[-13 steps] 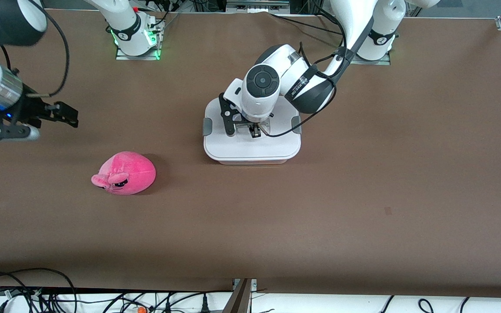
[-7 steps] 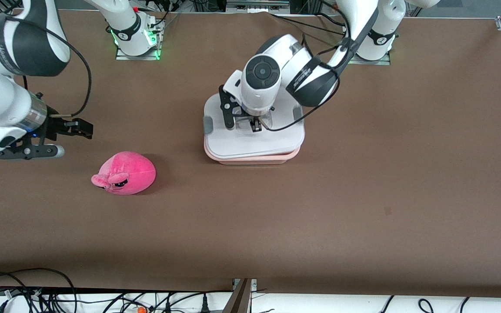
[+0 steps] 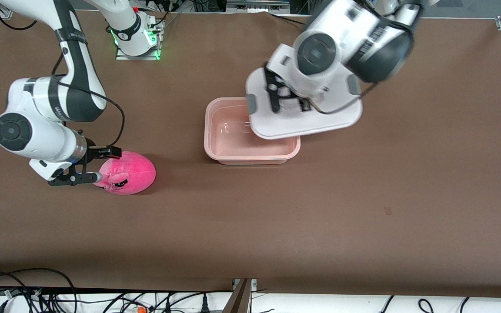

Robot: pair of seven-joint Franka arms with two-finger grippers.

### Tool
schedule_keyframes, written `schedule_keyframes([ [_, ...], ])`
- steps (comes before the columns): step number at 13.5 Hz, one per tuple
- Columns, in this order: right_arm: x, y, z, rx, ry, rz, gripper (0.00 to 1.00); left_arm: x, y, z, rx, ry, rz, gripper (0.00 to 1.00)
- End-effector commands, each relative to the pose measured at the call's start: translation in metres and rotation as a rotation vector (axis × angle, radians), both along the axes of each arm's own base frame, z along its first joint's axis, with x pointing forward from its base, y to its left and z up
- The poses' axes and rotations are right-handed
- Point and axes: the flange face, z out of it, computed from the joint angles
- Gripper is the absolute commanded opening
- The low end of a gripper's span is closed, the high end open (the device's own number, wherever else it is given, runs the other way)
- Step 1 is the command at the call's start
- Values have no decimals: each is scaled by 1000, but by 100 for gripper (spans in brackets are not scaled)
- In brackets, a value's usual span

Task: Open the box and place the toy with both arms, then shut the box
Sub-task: 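Lift the lid aside with the left gripper while the right gripper grasps the toy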

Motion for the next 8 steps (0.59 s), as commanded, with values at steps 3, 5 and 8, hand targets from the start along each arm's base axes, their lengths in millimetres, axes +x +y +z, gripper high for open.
schedule_keyframes([
  [3, -2, -4, -41, 57, -53, -19, 97, 51, 151, -8, 86, 56, -169, 0],
  [5, 2, -7, -54, 73, -62, 12, 79, 72, 228, 2, 98, 38, -118, 0],
  [8, 5, -11, -56, 78, -69, 25, 33, 91, 306, 38, 50, -52, -16, 0],
])
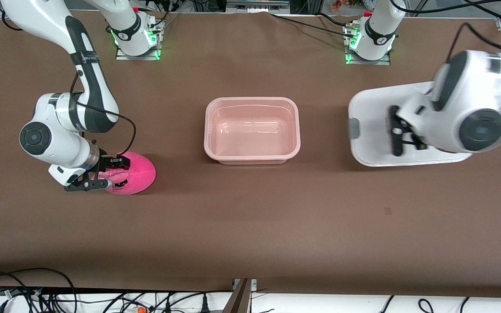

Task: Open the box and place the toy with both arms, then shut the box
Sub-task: 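Lift the lid aside with the left gripper while the right gripper grasps the toy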

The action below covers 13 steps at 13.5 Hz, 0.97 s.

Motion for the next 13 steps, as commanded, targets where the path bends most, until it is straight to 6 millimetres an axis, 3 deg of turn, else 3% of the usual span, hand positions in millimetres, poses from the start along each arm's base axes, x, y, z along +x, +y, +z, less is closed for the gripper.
schedule_keyframes([
  [1, 3, -4, -1, 20, -16, 12, 18, 8, 27, 41, -30, -84, 13, 0],
  [2, 3, -5, -2, 20, -17, 19, 3, 10, 26, 38, -36, -95, 16, 0],
  [3, 4, -6, 0, 21, -19, 28, 0, 11, 25, 40, -42, -100, 26, 0],
  [7, 6, -1, 23, 33, -40, 148, 0, 9, 8, 42, -55, -103, 41, 0],
  [10, 3, 19, 74, 53, -11, 255, 0, 9, 10, 42, -59, -102, 37, 0],
  [12, 6, 47, 120, 84, 18, 409, 0, 9, 8, 42, -60, -102, 37, 0],
  [13, 2, 71, 142, 104, 40, 491, 0, 9, 8, 42, -60, -102, 35, 0],
])
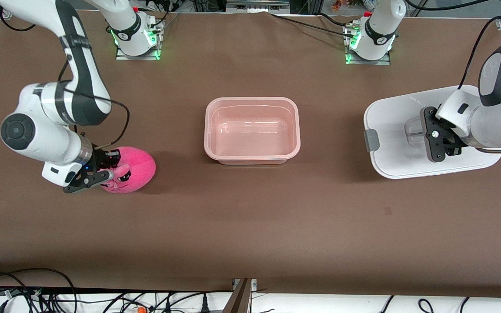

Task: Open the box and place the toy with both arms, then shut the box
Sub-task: 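Carry the pink toy into the open box with the right gripper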

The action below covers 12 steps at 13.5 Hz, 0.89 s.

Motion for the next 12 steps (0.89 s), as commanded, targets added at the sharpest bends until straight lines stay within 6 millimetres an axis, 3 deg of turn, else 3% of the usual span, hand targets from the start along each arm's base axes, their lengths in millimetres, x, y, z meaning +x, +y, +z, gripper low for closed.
schedule_keyframes([
  [1, -11, 61, 59, 50, 46, 206, 0, 0, -2, 8, -22, -11, 2, 0],
  [3, -32, 115, 85, 74, 38, 319, 0, 0, -2, 10, -22, -14, 4, 0],
  [7, -96, 236, 105, 54, 7, 626, 0, 0, -2, 10, -22, -14, 4, 0],
  [10, -136, 304, 99, 15, -11, 775, 0, 0, -3, 10, -22, -14, 2, 0],
  [12, -156, 338, 87, -9, -26, 840, 0, 0, -2, 10, -24, -14, 4, 0],
])
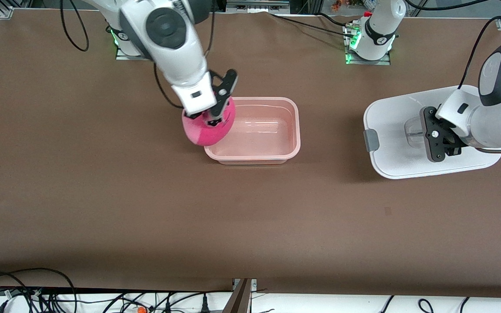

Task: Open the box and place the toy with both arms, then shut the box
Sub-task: 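Carry the pink toy into the open box with the right gripper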

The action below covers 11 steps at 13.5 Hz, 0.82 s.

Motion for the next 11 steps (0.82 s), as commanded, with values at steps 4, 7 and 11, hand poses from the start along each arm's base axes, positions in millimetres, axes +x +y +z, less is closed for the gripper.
schedule_keyframes([
  [4, -22, 69, -57, -69, -82, 172, 0, 0, -2, 9, -23, -12, 5, 0],
  [7, -27, 86, -86, -95, -104, 165, 0, 0, -3, 9, -23, -13, 5, 0],
  [11, -26, 93, -119, -125, -109, 172, 0, 0, -3, 9, -23, -13, 5, 0],
])
